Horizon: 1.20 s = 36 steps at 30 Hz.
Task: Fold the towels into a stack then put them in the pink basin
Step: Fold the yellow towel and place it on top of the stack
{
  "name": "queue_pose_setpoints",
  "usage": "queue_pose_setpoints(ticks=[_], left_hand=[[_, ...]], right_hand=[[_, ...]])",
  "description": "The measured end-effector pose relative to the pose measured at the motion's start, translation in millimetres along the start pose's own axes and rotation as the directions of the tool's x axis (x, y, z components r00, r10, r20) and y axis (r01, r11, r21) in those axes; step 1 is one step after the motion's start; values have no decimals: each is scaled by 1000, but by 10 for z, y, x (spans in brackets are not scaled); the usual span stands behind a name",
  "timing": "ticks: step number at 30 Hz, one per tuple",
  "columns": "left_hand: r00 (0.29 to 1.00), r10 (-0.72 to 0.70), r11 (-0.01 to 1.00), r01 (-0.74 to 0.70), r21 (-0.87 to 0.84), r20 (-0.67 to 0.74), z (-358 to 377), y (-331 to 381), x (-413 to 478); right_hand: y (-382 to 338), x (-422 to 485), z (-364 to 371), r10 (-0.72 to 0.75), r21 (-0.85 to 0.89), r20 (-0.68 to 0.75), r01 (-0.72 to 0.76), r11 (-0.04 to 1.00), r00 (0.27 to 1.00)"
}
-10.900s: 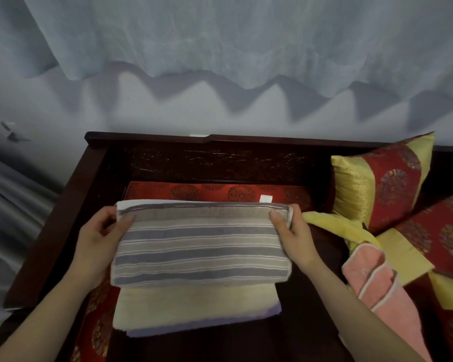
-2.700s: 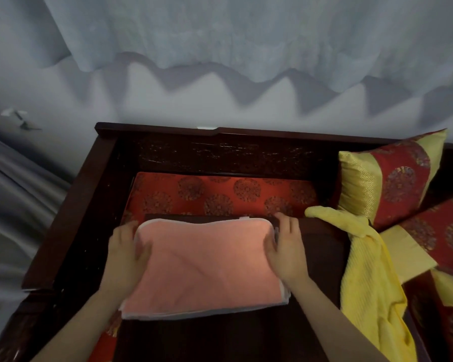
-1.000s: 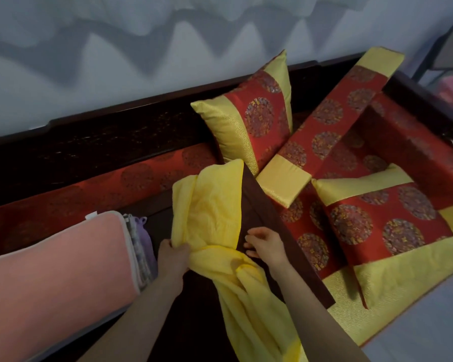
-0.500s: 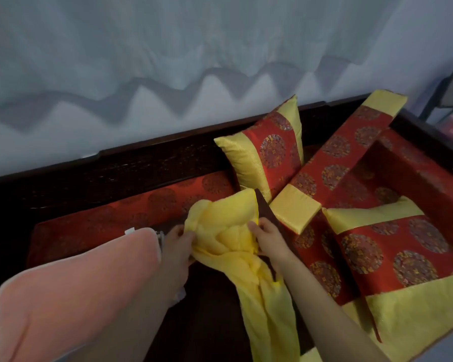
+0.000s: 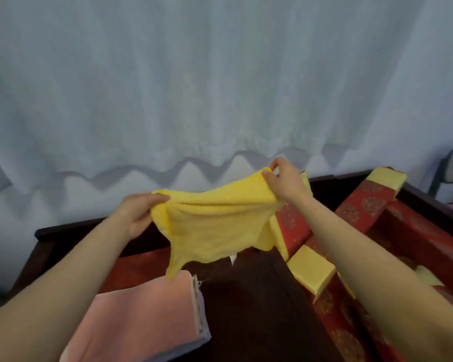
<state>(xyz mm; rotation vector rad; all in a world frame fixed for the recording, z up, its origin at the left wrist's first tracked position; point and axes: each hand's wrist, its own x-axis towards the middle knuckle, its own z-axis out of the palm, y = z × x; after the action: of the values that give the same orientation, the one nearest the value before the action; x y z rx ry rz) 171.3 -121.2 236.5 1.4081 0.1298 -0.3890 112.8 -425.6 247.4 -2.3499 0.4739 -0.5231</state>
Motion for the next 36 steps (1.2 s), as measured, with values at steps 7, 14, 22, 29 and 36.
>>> queue_pose_setpoints(ticks=[7, 14, 22, 29, 36], left_hand=[[943, 199, 968, -148, 203, -265, -468, 543, -210], [932, 227, 916, -105, 387, -283, -924, 594, -419], [875, 345, 750, -40, 660, -340, -1424, 497, -757], [942, 128, 983, -163, -89, -311, -1615, 634, -835], [827, 486, 872, -482, 88, -282, -1752, 711, -1111]], right_hand=[[-676, 202, -323, 5, 682, 503, -401, 612, 864], [-1037, 99, -36, -80, 659, 413, -237, 713, 907], [-1066, 39, 234, 9, 693, 172, -127, 710, 985], [-1066, -16, 321, 35, 669, 35, -50, 742, 999], [-1039, -118, 331, -44, 685, 18, 20, 728, 999]])
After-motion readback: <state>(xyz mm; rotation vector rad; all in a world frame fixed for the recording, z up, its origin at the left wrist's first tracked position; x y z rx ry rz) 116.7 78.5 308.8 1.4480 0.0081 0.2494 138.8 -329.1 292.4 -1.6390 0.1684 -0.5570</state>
